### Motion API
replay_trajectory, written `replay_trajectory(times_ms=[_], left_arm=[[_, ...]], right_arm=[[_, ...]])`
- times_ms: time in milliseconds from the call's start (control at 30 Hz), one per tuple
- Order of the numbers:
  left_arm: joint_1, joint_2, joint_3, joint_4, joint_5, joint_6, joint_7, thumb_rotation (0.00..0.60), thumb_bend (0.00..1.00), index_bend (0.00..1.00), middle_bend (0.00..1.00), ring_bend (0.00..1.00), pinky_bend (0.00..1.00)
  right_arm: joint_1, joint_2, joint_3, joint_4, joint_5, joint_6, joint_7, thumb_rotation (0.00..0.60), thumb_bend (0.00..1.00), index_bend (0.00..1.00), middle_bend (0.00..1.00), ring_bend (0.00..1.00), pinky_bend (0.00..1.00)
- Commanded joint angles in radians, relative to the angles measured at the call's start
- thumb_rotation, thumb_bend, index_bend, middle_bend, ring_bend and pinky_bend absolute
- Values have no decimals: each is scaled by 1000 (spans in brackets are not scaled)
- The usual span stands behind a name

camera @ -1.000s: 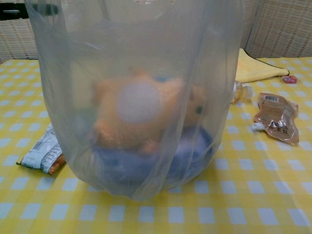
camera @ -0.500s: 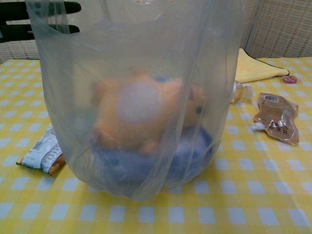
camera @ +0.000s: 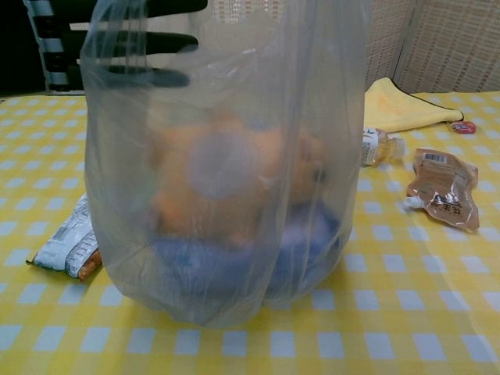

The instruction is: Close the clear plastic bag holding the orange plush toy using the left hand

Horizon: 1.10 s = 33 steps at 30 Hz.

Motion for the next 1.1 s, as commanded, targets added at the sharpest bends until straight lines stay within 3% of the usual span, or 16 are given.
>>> replay_trajectory(times_ms=[33, 833, 1100], left_arm=[[-14, 1, -3, -13, -10, -9, 3, 600, 364, 133, 135, 56, 93], [-116, -18, -31, -53, -95, -112, 2, 600, 356, 107, 136, 2, 42], [-123, -31, -15, -45, -80, -121, 21, 600, 355, 94, 136, 8, 44]], right_arm=[[1, 2, -1, 3, -1, -1, 8, 600, 266, 0, 0, 0, 0], [-3, 16, 1, 20, -2, 18, 64, 600, 266, 0, 0, 0, 0], [-5, 20, 0, 22, -4, 25, 73, 600, 266, 0, 0, 0, 0]])
